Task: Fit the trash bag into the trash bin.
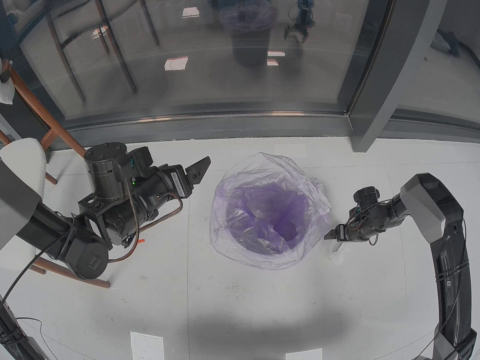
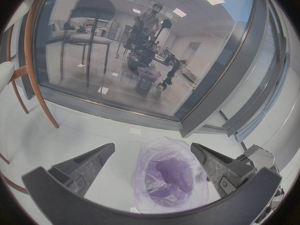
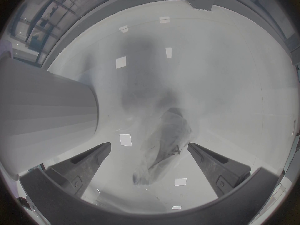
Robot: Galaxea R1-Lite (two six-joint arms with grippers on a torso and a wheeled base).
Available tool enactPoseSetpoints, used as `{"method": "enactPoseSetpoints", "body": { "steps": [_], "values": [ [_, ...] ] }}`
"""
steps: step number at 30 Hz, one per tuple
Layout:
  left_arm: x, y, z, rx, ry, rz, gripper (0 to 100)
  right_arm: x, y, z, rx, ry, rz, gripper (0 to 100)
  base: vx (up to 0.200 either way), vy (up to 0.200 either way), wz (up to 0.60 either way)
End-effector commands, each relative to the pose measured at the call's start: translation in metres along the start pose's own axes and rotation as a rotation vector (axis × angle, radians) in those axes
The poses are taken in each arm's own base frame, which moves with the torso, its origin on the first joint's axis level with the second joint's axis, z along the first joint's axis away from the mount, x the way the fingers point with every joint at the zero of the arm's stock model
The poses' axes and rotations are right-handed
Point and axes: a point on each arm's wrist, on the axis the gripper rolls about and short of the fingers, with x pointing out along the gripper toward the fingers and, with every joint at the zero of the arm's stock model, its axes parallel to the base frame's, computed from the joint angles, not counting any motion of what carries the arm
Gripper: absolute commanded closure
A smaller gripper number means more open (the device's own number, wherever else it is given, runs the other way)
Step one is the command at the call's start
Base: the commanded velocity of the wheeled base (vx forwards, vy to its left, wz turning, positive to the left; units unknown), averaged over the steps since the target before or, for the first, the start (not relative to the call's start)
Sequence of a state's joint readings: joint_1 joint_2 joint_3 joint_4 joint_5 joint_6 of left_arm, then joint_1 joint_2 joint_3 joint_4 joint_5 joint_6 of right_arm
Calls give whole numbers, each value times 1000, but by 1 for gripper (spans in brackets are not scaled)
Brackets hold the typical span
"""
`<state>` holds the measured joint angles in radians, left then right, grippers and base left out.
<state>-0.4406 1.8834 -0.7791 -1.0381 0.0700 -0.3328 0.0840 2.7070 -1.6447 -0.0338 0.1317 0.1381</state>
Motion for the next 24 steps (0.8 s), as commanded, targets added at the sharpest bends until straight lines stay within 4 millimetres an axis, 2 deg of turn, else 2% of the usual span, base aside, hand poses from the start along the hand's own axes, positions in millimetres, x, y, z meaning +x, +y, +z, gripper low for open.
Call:
{"method": "enactPoseSetpoints", "body": {
  "steps": [1,5,6,13,16,20,24],
  "values": [
    [1,0,-1,-2,-1,6,0,12,-3,-2,3,3,-2,0,0,0,0],
    [1,1,-1,-3,0,8,0,23,-6,-3,7,9,-17,0,0,0,0],
    [1,1,-1,-3,0,9,0,23,-6,-2,6,4,-18,100,0,0,0],
    [1,1,-1,-3,-2,15,0,25,-6,-5,7,15,-19,100,0,0,0],
    [1,1,0,-3,-5,19,0,11,-8,6,15,-14,-19,100,0,0,0],
    [0,1,1,-4,-12,26,0,-60,-19,40,59,-129,-27,100,0,0,0],
    [-1,2,0,-3,-10,28,0,-149,-30,62,133,-246,-14,100,0,0,0]
  ]
}}
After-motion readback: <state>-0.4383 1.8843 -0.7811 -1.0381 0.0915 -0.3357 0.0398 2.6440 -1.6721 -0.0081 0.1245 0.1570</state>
